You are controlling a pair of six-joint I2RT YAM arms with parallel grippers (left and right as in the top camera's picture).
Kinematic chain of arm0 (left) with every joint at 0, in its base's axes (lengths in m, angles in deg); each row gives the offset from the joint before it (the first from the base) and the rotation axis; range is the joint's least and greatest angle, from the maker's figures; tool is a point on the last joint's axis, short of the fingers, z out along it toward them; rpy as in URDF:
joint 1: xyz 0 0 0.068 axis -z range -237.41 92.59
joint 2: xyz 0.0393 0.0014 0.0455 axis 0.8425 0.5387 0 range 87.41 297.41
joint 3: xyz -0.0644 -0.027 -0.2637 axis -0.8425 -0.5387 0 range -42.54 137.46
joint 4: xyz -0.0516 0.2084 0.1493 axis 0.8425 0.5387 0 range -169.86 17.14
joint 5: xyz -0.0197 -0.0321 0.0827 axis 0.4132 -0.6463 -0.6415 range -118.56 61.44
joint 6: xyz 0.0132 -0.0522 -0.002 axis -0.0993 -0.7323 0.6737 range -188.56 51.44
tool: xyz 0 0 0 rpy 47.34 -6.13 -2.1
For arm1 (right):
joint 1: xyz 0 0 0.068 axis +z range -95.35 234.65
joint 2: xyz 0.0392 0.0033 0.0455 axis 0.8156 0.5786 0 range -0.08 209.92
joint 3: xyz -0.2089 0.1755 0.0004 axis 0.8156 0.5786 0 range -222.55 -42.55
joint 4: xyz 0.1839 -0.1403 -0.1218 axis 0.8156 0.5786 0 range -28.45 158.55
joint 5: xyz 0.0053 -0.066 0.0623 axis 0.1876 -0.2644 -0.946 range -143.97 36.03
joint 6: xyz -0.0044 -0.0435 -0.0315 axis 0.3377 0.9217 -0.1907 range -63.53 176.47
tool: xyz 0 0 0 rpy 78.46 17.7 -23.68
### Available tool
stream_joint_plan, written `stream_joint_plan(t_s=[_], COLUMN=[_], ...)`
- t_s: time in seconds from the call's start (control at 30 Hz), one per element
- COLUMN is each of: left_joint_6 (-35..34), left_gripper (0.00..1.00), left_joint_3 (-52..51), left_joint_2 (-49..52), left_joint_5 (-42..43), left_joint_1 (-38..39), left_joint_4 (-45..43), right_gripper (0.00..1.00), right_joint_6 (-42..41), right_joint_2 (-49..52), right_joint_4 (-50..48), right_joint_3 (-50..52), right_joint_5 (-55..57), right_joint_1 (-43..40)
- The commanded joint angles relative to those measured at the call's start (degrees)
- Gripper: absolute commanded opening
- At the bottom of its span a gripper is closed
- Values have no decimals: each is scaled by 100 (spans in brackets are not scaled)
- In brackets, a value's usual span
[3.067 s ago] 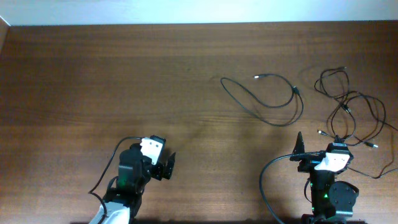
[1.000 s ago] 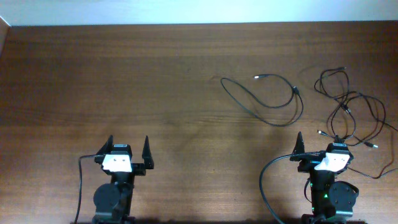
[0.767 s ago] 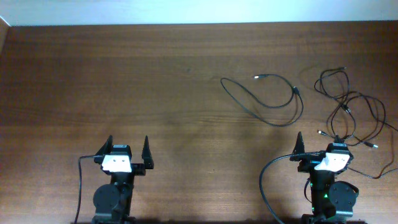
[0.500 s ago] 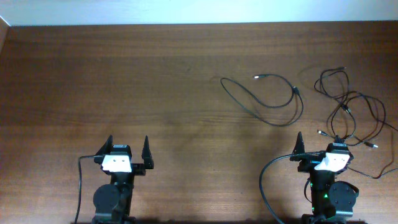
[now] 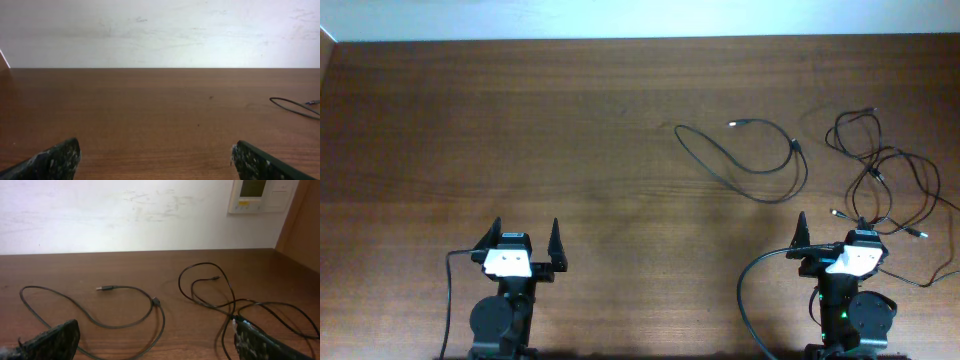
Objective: Untangle cables
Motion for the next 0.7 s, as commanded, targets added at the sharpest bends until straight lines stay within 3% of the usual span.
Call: stream_joint_plan(t_s=[0.0,0.67], left_joint_6=[-76,-76], left_gripper=[99,99], left_joint_3=[-44,-44], left_joint_2=[-59,-61], left_joint_5=[63,66], left_joint_1=[-35,-35], left_joint_4=[-17,-17], right_gripper=[98,98], right_joint_6=[-46,-46], right_joint_2=[-37,-37], right_joint_4=[35,35], right_joint_3=[28,28], right_joint_5=[111,111], right_joint_1=[52,52])
